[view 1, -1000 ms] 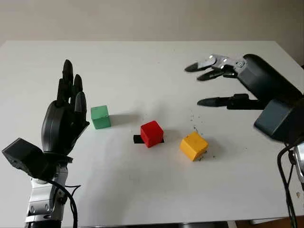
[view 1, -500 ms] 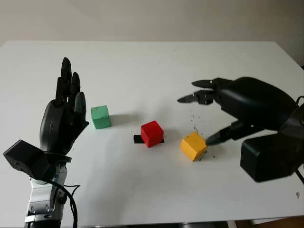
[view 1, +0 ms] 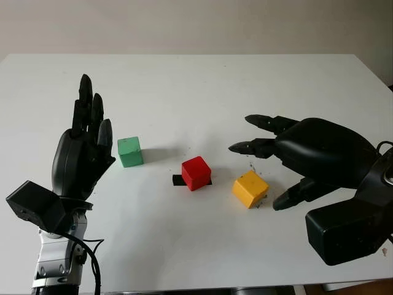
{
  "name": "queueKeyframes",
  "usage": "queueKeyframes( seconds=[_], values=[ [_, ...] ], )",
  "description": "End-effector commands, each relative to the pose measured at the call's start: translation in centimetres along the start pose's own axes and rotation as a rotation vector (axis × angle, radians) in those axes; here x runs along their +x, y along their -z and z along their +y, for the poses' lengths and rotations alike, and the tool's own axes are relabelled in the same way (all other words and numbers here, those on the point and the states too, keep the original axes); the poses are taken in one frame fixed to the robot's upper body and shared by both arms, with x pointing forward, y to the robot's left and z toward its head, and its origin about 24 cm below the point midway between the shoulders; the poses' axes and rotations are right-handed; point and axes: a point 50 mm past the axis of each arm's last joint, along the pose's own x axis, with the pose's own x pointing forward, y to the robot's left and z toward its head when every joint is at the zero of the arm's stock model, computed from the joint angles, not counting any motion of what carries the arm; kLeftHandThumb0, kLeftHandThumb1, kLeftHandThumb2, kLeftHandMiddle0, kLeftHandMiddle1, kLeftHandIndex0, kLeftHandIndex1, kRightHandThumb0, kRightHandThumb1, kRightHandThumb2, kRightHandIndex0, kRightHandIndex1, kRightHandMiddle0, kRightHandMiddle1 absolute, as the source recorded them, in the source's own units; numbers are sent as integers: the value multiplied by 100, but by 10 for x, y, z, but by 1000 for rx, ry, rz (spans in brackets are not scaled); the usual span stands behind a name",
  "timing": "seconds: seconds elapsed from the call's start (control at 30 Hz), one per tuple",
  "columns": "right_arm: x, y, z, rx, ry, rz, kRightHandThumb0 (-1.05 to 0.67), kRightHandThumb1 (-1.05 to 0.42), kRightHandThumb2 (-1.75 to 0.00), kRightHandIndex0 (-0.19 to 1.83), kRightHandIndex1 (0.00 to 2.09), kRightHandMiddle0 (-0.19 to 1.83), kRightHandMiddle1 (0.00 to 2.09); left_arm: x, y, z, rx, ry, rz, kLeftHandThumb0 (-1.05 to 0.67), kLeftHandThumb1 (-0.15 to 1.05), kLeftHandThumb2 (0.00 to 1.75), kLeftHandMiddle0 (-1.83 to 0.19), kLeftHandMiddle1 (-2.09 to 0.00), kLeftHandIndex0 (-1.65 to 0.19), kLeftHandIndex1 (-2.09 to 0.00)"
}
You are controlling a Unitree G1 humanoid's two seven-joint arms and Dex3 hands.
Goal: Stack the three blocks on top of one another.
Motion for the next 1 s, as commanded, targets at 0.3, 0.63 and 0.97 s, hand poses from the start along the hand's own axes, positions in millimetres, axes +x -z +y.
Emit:
queueKeyframes(
  seconds=[0.3,0.63,0.97],
  values=[
    [16,12,26,16,-4,17,-57,-72,-6,10,7,49,8,0,-5,1,12,-1,-18,-68,105,62,19,0,19,0],
    [27,23,40,76,41,6,-55,-73,-6,15,8,59,10,1,-5,1,23,-3,-14,-68,105,61,19,0,19,0],
    [29,20,38,150,51,-20,-56,-74,-6,18,8,62,11,2,-6,1,17,-2,-15,-67,105,61,19,0,19,0]
  ],
)
